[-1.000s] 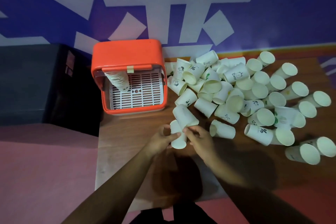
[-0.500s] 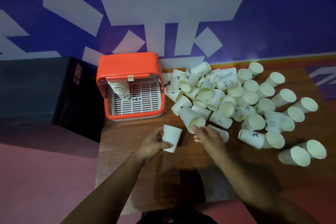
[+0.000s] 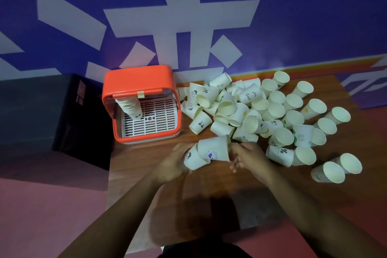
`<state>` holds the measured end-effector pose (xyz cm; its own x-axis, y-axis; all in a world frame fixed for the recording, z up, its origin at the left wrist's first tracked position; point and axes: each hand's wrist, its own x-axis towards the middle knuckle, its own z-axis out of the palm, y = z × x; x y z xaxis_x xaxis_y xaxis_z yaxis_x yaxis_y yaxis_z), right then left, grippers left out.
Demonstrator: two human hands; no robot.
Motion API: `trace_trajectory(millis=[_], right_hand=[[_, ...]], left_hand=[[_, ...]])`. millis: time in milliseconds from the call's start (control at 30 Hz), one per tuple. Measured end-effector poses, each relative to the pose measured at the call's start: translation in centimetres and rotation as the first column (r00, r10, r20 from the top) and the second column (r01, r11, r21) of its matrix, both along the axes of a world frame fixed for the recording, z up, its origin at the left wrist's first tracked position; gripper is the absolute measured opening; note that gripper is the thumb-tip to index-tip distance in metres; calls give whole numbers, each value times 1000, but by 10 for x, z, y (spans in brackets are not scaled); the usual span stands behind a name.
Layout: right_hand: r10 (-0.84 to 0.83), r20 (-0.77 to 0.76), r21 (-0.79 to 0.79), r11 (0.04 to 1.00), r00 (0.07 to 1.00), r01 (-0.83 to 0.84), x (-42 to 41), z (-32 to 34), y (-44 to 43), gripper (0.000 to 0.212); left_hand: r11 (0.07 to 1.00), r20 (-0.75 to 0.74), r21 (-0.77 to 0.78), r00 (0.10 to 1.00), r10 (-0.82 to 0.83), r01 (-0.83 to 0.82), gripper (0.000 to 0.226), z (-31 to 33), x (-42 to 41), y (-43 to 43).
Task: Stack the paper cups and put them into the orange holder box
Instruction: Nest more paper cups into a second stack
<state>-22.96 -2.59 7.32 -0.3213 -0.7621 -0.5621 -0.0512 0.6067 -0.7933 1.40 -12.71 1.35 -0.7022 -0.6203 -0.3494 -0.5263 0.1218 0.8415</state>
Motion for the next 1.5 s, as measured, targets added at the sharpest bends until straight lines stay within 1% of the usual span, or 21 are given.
trace_trajectory(millis=[100, 233, 333, 400, 467, 600, 700, 767, 800, 833, 900, 933, 967, 1033, 1133, 1167, 1267, 1300, 1367, 1433, 1500], right_hand=[[132, -84, 67, 990, 988, -127, -7, 4, -2, 39], [198, -142, 17, 980, 970, -197, -9, 14, -6, 39], [173, -94, 6, 985, 980, -174, -14, 20, -9, 45], [178, -116, 37, 984, 977, -175, -22, 21, -10, 58], [216, -166, 70, 976, 962, -207, -29, 24, -8, 59], [273, -175, 79, 962, 946, -263, -35, 24, -5, 48], [365, -218, 87, 931, 905, -354, -31, 23, -7, 60], [430, -325, 81, 900, 842, -428, -26, 20, -9, 70], [439, -376, 81, 893, 816, -443, -24, 18, -9, 69], [436, -408, 86, 893, 802, -441, -23, 15, -10, 64], [388, -384, 80, 918, 838, -389, -24, 10, -11, 50], [374, -345, 75, 925, 861, -372, -25, 8, -11, 51], [371, -322, 69, 927, 871, -369, -26, 7, -10, 59], [392, -328, 68, 917, 859, -392, -23, 4, -8, 68], [430, -322, 75, 900, 843, -430, -15, 0, -5, 52], [427, -302, 73, 902, 852, -426, -14, -1, -4, 51], [303, -198, 50, 953, 932, -299, -25, -19, -4, 66], [240, -212, 50, 971, 947, -234, -33, -29, -3, 70], [175, -364, 114, 983, 915, -143, -51, -51, 1, 62], [228, -539, 218, 968, 811, -127, -68, -74, 9, 59], [306, -592, 290, 944, 746, -157, -78, -91, 14, 68]], left_hand=[[996, -15, 0, 996, -90, 90, 81, 2, -8, 4], [987, 5, -30, 987, -159, 159, 80, 3, -19, 8], [997, -21, 57, 999, -44, 45, 81, 7, -23, 6], [991, -50, 124, 997, 61, -54, 82, 9, -21, 2], [988, -54, 134, 995, 82, -74, 84, 9, -18, -2], [996, -23, 83, 999, -28, 30, 85, 10, -20, -4], [993, -43, -5, 992, -122, 122, 86, 11, -28, -2], [990, -56, -26, 989, -140, 139, 86, 11, -34, 0], [991, -58, -18, 989, -133, 132, 87, 10, -36, -1], [992, -55, -5, 990, -127, 127, 87, 10, -38, -1], [993, -50, 27, 993, -110, 112, 87, 9, -39, -1], [994, -57, 55, 994, -96, 99, 88, 8, -39, 0], [992, -71, 91, 995, -76, 82, 87, 8, -39, 1], [986, -94, 164, 995, -25, 41, 85, 8, -40, 4], [979, -110, 202, 994, 22, 1, 80, 6, -46, 9], [978, -117, 210, 993, 33, -7, 78, 6, -48, 11], [973, -112, 224, 990, 81, -54, 74, 2, -56, 12], [971, -107, 225, 989, 106, -79, 74, 1, -59, 12], [966, -102, 230, 984, 149, -123, 74, -4, -61, 11], [956, -89, 247, 979, 185, -158, 71, -8, -61, 11], [954, -72, 254, 980, 184, -160, 73, -10, -62, 13]])
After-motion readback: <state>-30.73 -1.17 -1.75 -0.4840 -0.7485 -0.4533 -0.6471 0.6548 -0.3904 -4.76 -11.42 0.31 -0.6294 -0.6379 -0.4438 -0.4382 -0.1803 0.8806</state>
